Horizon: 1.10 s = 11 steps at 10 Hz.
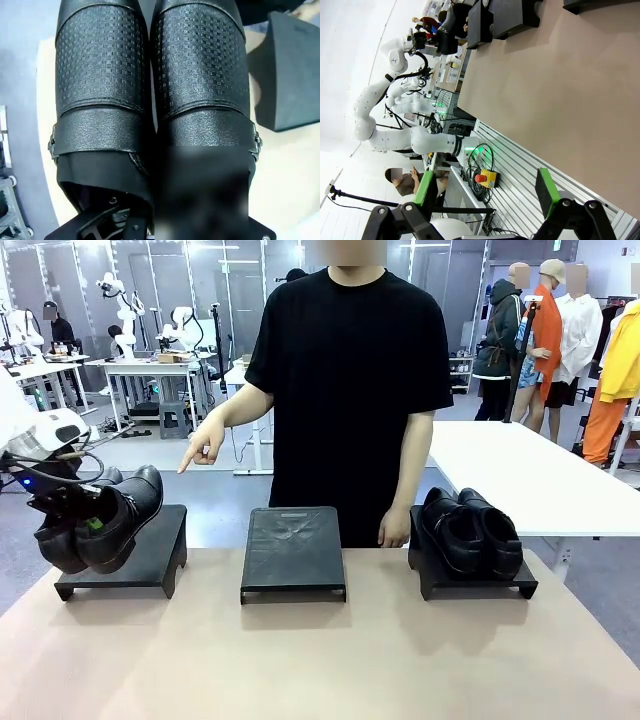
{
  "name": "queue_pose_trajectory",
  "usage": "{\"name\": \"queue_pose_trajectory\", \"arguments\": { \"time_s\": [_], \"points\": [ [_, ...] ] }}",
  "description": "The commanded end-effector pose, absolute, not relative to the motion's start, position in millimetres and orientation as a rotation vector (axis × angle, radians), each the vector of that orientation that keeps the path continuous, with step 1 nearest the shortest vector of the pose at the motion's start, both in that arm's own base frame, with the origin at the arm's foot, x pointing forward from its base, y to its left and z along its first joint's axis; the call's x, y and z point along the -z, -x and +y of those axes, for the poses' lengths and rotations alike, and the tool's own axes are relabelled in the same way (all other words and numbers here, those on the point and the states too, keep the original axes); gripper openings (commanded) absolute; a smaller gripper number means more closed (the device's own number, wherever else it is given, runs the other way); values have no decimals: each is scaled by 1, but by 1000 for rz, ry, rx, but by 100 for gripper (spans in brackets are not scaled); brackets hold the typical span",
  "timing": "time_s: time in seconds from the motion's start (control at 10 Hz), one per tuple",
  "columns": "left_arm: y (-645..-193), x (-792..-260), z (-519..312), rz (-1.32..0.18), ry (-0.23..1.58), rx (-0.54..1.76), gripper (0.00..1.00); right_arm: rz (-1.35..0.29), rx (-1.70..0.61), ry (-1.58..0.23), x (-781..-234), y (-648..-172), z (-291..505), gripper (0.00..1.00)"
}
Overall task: Place the shoes on the stand as instructed by the person.
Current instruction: Pick up another pair of Shoes and place it on the Shoes Stand indicated by the person.
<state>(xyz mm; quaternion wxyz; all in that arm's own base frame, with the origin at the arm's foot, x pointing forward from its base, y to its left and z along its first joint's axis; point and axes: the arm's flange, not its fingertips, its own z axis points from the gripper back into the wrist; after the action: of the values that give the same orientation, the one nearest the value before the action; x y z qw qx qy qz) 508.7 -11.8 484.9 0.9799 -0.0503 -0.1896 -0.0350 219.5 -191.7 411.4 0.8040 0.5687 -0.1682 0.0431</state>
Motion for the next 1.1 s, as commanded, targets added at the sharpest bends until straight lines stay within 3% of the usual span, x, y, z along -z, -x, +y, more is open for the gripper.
{"name": "queue_pose_trajectory", "arguments": {
  "time_s": [0.0,1.0],
  "points": [
    [-540,-486,-8,-415,65,29,9,-371,-90,-1226,-415,-219,-190,100],
    [-593,-422,8,-464,60,38,9,-371,-90,-1226,-415,-219,-190,100]
  ]
}}
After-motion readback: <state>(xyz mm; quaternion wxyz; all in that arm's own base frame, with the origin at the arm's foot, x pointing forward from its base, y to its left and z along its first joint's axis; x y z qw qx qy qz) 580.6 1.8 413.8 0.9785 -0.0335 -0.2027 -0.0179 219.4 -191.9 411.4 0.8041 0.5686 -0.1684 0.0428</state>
